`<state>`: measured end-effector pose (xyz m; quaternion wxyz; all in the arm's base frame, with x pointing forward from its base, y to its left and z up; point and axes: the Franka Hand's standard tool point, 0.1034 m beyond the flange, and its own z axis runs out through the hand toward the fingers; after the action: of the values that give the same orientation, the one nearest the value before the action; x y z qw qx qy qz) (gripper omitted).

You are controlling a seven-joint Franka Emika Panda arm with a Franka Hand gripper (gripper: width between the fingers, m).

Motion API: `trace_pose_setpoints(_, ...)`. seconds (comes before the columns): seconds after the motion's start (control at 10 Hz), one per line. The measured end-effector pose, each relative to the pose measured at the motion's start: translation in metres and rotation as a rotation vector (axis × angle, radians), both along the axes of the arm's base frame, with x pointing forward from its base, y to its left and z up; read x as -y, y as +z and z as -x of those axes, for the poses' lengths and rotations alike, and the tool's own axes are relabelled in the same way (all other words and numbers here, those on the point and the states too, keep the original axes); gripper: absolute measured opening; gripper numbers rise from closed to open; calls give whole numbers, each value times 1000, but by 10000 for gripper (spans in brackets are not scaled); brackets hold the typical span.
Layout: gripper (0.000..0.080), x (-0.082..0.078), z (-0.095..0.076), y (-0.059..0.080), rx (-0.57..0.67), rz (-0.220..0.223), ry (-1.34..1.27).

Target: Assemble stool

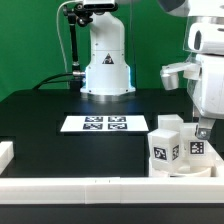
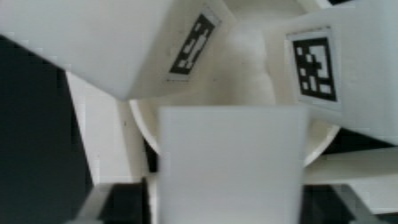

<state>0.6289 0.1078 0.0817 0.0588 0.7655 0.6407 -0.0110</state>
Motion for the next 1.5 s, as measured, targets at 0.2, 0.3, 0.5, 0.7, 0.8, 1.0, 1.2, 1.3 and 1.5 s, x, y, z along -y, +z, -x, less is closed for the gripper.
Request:
trace_pose_setpoints(0.2, 338, 0, 0, 0, 3, -2, -31)
trace_pose_setpoints(0.3, 338, 1, 0, 0, 4, -2, -38)
trace_pose_setpoints(0.5, 338, 1, 0, 0, 16, -10, -157)
trace_pose_setpoints(0.7, 338, 1, 0, 0, 30, -18, -292)
trace_pose_setpoints(0.8, 338, 0, 0, -1, 37, -25, -380)
trace_pose_setpoints(1.0, 338, -2, 1, -1, 54, -35, -551)
trace_pose_setpoints(1.2, 338, -3, 2, -1, 77, -48, -817)
trace_pose_setpoints(1.3, 338, -3, 3, -1, 79, -49, -902)
trace_pose_setpoints(1.5, 338, -5, 4, -2, 94, -69, -1168)
